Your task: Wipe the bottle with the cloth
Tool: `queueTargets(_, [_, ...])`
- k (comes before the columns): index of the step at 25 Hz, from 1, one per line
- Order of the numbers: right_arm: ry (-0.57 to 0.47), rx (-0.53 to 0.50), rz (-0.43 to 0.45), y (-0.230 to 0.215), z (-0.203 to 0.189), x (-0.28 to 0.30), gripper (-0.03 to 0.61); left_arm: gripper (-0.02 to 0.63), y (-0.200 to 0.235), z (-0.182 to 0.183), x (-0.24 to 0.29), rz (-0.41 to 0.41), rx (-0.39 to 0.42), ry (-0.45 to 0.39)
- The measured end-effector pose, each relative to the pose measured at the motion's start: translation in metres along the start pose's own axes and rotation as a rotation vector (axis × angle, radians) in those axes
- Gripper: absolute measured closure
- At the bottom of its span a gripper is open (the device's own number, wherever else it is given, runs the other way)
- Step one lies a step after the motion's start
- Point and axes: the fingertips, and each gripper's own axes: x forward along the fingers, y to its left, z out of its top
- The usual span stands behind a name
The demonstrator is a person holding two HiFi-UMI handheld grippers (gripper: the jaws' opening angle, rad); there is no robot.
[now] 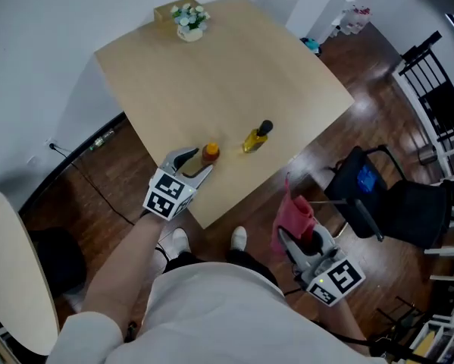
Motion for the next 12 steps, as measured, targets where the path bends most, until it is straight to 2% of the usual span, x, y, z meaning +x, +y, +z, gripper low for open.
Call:
queueTargets(4, [0.013, -0.004, -0.044, -0.033, 0.001, -0.02, 0.503, 0.383, 0.01, -0.011, 0.051, 0.01, 0.023, 0.061])
queueTargets(6, [0.013, -0.004, -0.062, -0.044, 0.0, -0.031, 0.503, 0.386, 0.013, -0.022, 0.063, 0.019, 0.007, 0.098])
queueTargets(10, [0.018, 0.012, -0.097, -0.069, -0.007, -0.051, 0.503, 0.459, 0.019, -0.023, 0.071, 0.053, -0.026, 0.087])
queueTargets(12, [0.02, 0.019, -0.103, -0.077, -0.011, -0.056, 0.503, 0.454, 0.02, -0.021, 0.074, 0.054, -0.024, 0.087])
